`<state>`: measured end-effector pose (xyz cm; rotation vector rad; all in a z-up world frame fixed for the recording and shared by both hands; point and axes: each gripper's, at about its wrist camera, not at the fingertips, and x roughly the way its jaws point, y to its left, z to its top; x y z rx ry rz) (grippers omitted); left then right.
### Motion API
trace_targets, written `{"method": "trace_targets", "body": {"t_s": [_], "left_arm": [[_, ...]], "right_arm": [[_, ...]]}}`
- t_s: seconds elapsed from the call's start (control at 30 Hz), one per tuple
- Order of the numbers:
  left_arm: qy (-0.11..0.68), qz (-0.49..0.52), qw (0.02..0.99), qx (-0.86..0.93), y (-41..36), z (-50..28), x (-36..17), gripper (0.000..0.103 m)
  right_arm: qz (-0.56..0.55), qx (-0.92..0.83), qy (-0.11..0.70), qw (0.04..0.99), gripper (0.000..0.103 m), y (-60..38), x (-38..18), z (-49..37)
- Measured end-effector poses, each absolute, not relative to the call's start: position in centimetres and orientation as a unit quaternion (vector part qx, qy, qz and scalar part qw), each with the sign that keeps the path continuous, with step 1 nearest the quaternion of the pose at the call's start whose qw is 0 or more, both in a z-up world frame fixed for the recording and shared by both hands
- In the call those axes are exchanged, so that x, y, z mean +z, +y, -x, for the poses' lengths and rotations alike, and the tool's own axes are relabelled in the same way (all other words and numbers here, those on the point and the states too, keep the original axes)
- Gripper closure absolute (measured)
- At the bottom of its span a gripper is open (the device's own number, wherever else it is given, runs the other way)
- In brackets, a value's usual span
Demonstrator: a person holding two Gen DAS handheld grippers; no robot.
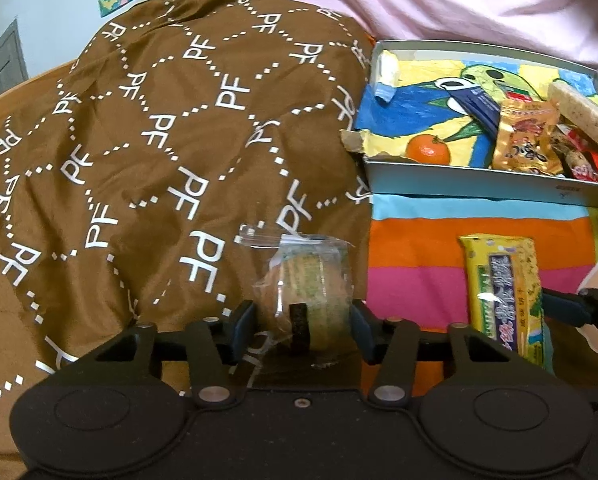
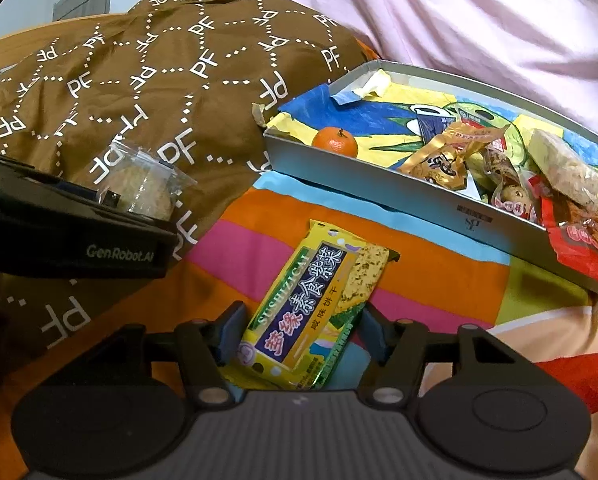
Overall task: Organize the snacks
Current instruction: 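Grasp the green-yellow cracker packet with the right tool while the left tool holds the cake, then lift the cake and cracker packet and carry both over the tray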
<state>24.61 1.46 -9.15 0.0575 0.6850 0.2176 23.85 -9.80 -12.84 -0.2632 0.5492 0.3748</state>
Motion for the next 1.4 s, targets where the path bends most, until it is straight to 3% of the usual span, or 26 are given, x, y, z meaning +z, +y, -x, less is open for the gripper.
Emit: {"method": "trace_targets", "body": {"t_s": [0.3, 1.1, 1.4], "left_arm": [[0.34, -0.04, 0.934, 0.101, 0.4, -24.2, -8.8, 0.058], [0.313, 0.003, 0.943, 0.115, -0.6, -21.4, -5.8, 0.058], [0.293, 0.014, 0.95, 0.109, -0.7, -21.4, -4.3, 0.058]], "right_arm": [[0.182, 0.175, 0.235, 0.938, 0.055, -9.7, -12.2, -22.9], [0.252, 0.187, 0.208, 0.927, 0.06, -11.3, -11.7, -19.3], [0.275, 0.179, 0.157, 0.932, 0.06, -11.3, -10.6, -17.5]]}}
